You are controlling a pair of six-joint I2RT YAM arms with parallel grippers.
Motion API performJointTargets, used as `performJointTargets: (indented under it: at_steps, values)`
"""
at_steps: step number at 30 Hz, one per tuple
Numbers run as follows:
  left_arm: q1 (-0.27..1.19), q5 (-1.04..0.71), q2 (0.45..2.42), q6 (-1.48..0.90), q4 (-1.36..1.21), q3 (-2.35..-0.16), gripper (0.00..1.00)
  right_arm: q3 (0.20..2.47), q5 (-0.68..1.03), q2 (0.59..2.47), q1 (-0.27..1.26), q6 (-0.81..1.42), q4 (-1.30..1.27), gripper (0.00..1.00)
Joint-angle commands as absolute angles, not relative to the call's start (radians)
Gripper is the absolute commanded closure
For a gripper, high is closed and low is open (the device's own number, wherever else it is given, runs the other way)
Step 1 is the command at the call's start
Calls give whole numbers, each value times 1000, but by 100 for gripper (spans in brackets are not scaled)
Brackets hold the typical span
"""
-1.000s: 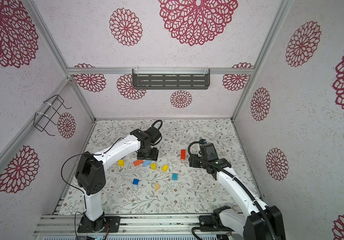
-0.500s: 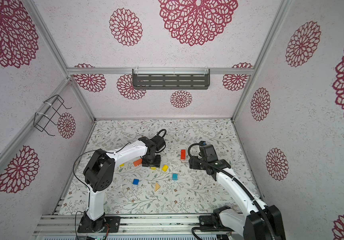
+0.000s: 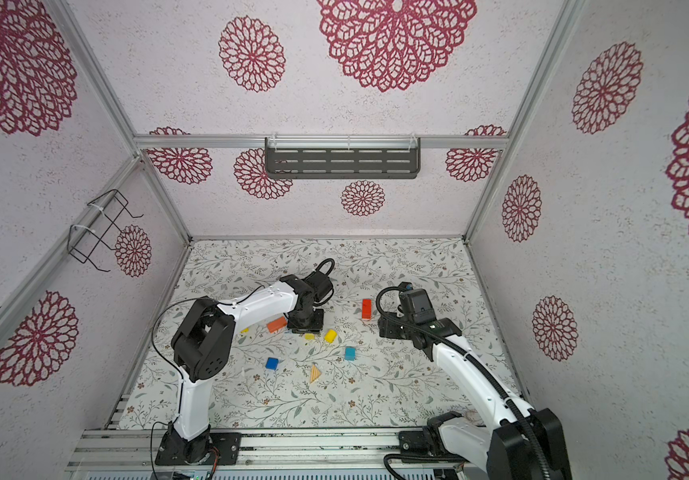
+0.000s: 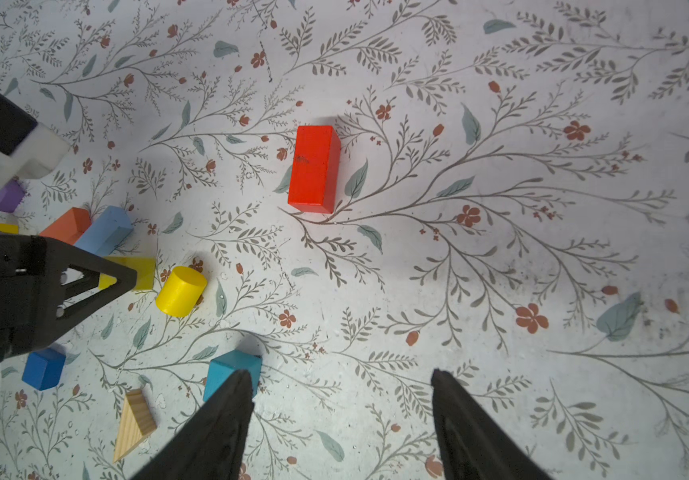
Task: Build the wood block tower
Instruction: 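Lift the yellow cube with the left gripper and carry it toward the red block, then position the yellow cube above the red block with the left gripper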
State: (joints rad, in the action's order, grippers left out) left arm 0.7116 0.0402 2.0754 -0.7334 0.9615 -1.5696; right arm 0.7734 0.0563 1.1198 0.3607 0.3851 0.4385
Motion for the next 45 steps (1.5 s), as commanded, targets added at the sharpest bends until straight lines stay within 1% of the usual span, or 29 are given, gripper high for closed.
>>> performJointTargets:
  at_steps: [1,5,13,19,26,31,40,45]
  values:
    - [718,42,2078,-743,956,-1570,69,772,52,1120,356,379,428,29]
    - [716,46,2068,-729,977,-1598,72,771,51,1116,357,379,427,29]
    - [712,69,2091,-696,1068,-1746,73,769,52,1100,356,380,428,29]
    - [701,71,2173,-686,1132,-1940,73,768,47,1093,356,395,421,29]
    - [701,29,2327,-702,1186,-2225,72,774,46,1088,352,415,413,28]
    - [701,2,2411,-725,1187,-2354,72,776,45,1083,348,423,410,28]
    - [715,-69,2481,-778,1057,-2373,72,772,53,1087,344,430,397,29]
    - [725,-80,2514,-794,1004,-2376,72,767,52,1086,344,430,401,28]
